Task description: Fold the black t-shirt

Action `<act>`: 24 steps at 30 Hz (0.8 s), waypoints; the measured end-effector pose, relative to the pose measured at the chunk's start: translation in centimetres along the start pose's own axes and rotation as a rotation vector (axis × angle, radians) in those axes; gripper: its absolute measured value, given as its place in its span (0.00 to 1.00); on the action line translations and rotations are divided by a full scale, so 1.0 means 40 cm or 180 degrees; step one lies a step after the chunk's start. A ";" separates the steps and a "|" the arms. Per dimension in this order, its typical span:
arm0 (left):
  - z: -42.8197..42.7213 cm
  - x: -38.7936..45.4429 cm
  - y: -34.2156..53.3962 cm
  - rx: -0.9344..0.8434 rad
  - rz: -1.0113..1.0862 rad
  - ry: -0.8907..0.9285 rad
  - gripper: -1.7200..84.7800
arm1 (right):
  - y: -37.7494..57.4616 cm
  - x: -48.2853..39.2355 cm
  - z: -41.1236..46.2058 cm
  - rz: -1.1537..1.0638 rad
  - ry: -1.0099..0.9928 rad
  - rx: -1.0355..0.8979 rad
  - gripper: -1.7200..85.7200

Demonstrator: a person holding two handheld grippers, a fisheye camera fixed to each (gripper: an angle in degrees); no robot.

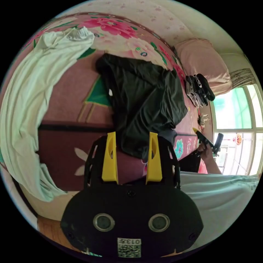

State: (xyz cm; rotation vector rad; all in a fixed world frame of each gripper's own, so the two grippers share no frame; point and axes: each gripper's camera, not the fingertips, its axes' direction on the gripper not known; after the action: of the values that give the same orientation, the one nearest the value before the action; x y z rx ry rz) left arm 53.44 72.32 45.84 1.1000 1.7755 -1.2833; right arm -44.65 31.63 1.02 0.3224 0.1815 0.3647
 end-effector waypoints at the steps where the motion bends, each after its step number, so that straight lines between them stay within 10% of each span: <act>1: 0.044 0.027 0.019 -0.0084 -0.0046 -0.0028 0.22 | 0.021 0.085 -0.014 0.0068 0.0294 -0.0029 0.11; 15: 0.360 0.258 -0.075 -0.0290 -0.0712 -0.1429 0.33 | -0.165 0.587 0.262 -0.0199 0.0899 -0.0504 0.16; 24: 0.375 0.269 -0.156 -0.0411 -0.0799 -0.1631 0.04 | -0.076 0.509 0.458 -0.0768 0.1121 -0.1058 0.05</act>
State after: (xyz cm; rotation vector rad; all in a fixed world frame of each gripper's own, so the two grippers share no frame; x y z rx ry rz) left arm 43.98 59.60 34.51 0.4280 1.6005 -1.4186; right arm -20.75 31.57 14.71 -0.0955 0.4940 0.2047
